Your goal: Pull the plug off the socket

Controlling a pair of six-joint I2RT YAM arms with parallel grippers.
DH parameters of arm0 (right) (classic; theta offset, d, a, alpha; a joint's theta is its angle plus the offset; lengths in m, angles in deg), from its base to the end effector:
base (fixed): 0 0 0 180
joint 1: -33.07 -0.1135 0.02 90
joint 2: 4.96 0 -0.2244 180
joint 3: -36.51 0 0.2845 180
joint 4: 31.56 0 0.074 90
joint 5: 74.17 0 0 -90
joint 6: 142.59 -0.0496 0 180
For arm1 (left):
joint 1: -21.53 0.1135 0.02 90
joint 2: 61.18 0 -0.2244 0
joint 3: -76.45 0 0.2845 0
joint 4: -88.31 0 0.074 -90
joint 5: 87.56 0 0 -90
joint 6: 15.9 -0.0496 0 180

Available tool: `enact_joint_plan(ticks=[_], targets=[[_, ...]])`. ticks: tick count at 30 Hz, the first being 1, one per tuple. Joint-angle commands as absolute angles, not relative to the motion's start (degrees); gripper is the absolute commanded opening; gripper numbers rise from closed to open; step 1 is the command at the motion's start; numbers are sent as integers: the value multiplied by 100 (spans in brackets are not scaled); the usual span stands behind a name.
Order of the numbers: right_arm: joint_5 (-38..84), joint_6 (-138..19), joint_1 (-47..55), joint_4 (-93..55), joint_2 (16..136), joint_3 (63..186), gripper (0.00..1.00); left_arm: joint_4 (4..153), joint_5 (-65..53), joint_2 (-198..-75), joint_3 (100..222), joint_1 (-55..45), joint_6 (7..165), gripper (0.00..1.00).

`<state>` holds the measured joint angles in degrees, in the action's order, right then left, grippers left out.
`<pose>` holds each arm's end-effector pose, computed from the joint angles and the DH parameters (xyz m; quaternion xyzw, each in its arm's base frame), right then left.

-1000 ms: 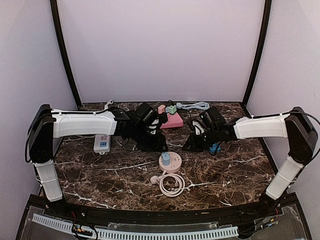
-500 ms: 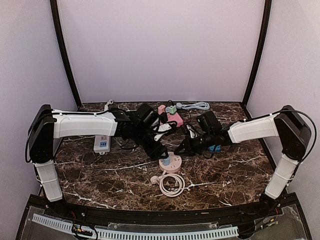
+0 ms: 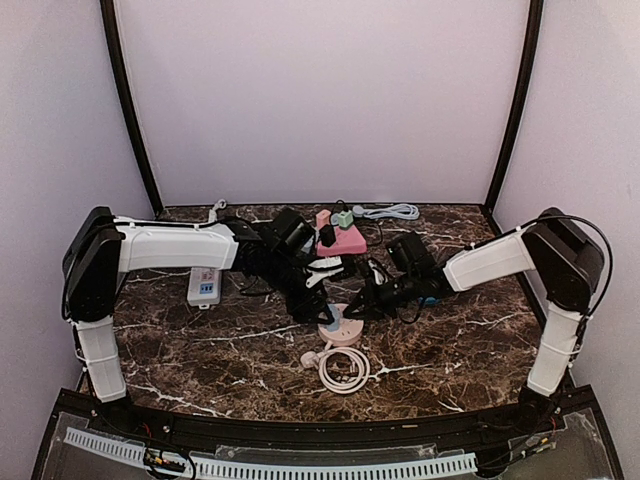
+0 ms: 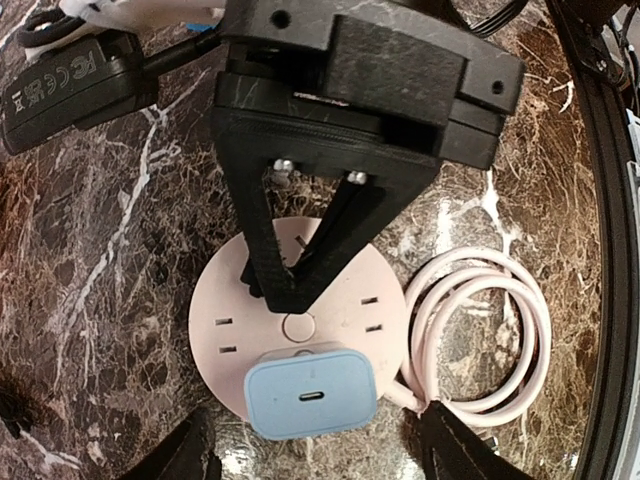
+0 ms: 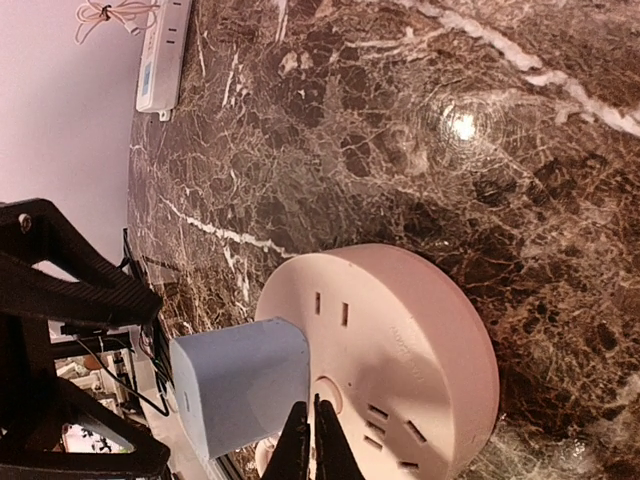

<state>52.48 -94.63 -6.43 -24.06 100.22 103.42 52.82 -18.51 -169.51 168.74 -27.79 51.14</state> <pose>0.2755 0.2655 0.0723 -0.0988 0.8819 0.4540 0.0804 0.2726 -0.3444 0.1537 0.5959 0.7145 -0.2410 0.2763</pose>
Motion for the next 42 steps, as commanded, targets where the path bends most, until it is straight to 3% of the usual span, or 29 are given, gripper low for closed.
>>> enact_joint_plan(ticks=[1, 13, 22, 26, 34, 42], targets=[[5433, -9665, -691, -2776, 10202, 10345, 2, 4991, -2101, -17211, 17119, -2660, 4968, 69], [5449, -9797, -692, -2885, 10526, 10355, 1, 5389, -2285, -17454, 17117, -2646, 4965, 71], [5468, -9894, -649, -2925, 10722, 10362, 0, 5485, -2377, -17654, 17230, -2639, 4909, 64], [5395, -9904, -623, -2837, 10797, 10388, 0, 5471, -2287, -17694, 17279, -2646, 4927, 54], [4911, -9711, -630, -2087, 10941, 10616, 0, 5398, -2321, -17713, 17491, -2641, 5103, 22], [4377, -9617, -656, -1524, 11107, 10608, 0, 5900, -2299, -17409, 17380, -2618, 5422, 12]])
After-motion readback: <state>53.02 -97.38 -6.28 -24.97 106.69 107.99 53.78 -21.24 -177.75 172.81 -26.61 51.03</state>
